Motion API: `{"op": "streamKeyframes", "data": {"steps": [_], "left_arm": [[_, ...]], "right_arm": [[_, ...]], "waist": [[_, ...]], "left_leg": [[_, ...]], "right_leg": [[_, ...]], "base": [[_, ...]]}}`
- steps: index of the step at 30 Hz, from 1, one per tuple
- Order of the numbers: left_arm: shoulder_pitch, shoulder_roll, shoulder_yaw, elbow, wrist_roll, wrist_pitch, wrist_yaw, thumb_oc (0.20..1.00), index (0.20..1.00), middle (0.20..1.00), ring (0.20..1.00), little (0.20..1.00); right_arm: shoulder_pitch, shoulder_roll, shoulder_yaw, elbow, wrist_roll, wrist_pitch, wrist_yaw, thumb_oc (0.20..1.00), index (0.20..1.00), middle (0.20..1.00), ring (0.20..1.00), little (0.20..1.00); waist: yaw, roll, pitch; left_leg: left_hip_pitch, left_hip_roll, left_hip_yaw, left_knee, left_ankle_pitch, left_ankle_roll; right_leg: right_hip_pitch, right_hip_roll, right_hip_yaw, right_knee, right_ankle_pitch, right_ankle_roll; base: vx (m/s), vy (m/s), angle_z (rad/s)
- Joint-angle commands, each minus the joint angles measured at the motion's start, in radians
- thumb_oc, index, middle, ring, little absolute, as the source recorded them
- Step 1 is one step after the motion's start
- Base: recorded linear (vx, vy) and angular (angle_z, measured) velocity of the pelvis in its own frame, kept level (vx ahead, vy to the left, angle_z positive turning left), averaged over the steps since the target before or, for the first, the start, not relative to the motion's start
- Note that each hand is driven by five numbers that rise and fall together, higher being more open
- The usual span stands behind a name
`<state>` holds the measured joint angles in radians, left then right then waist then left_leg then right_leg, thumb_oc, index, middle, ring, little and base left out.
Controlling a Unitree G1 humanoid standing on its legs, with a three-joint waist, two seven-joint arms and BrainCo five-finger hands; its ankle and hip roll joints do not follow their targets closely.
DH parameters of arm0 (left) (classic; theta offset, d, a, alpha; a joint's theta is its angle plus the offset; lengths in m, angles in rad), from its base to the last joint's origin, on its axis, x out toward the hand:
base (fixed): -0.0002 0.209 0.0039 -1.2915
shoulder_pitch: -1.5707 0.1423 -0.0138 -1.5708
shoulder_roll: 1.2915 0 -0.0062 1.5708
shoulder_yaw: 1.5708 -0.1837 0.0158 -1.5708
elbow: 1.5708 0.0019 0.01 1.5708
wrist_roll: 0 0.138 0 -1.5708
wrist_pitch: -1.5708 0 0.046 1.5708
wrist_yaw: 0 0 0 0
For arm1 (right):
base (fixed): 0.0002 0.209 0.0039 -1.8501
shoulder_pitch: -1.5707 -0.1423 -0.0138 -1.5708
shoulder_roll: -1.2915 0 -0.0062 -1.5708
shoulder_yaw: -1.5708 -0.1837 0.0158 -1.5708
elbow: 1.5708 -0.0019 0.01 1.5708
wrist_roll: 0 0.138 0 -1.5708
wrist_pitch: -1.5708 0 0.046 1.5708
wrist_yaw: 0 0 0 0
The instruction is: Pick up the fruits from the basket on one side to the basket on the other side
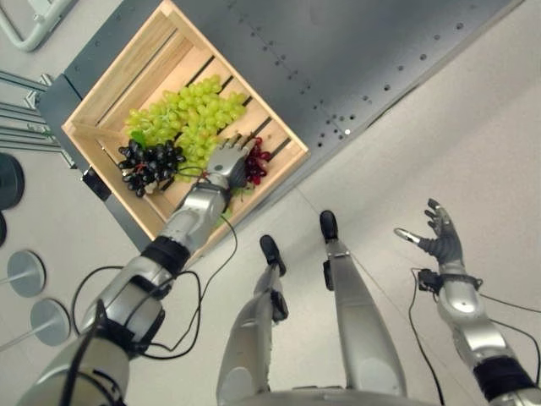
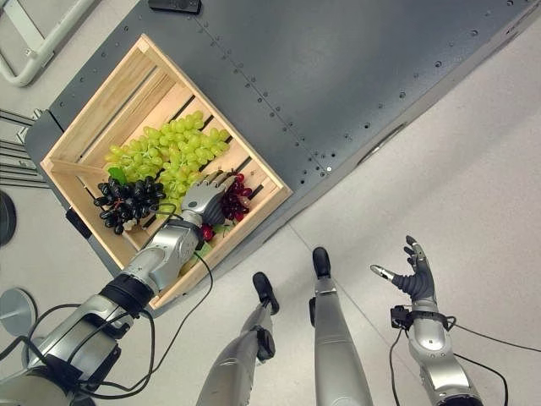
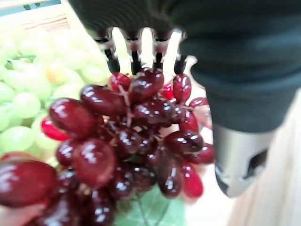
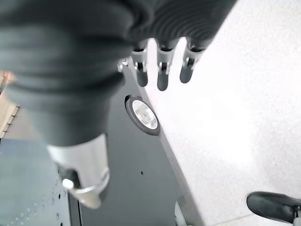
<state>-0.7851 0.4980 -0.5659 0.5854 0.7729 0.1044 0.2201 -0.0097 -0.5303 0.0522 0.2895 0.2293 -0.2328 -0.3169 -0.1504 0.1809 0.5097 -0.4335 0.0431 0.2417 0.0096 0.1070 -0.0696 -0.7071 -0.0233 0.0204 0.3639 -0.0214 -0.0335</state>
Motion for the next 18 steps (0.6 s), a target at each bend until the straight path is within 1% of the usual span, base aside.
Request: {"op": "streamKeyframes", "data": {"steps": [1, 11, 18], "left_arm": [[0.016, 0.044, 0.051, 0.035, 0.047, 0.028, 0.019, 1.000, 1.000, 1.000, 1.000, 1.000], [0.044, 0.053, 0.125, 0.062, 0.015, 0.062, 0.067, 1.000, 1.000, 1.000, 1.000, 1.000], [0.038, 0.056, 0.121, 0.111, 0.029, 0.082, 0.081, 1.000, 1.000, 1.000, 1.000, 1.000]], "right_arm": [[0.016, -0.010, -0.025, -0.048, 0.020, -0.044, -0.018, 1.000, 1.000, 1.000, 1.000, 1.000], [0.016, -0.009, -0.016, -0.050, 0.026, -0.046, -0.014, 1.000, 1.000, 1.000, 1.000, 1.000], [0.011, -0.012, -0.006, -0.050, 0.035, -0.050, -0.008, 1.000, 1.000, 1.000, 1.000, 1.000]], "waist": [[-0.015, -0.020, 0.010], [-0.015, -0.016, 0.010], [-0.018, -0.017, 0.010]], "left_leg": [[-0.080, -0.035, -0.014, 0.176, -0.102, 0.038], [-0.081, -0.034, -0.015, 0.178, -0.102, 0.038], [-0.089, -0.033, -0.013, 0.181, -0.101, 0.038]], "right_leg": [[0.108, -0.012, -0.003, -0.133, 0.031, 0.098], [0.107, -0.011, -0.004, -0.132, 0.031, 0.093], [0.101, -0.011, -0.002, -0.133, 0.036, 0.094]], "base": [[0.00, 0.000, 0.00], [0.00, 0.000, 0.00], [0.00, 0.000, 0.00]]}}
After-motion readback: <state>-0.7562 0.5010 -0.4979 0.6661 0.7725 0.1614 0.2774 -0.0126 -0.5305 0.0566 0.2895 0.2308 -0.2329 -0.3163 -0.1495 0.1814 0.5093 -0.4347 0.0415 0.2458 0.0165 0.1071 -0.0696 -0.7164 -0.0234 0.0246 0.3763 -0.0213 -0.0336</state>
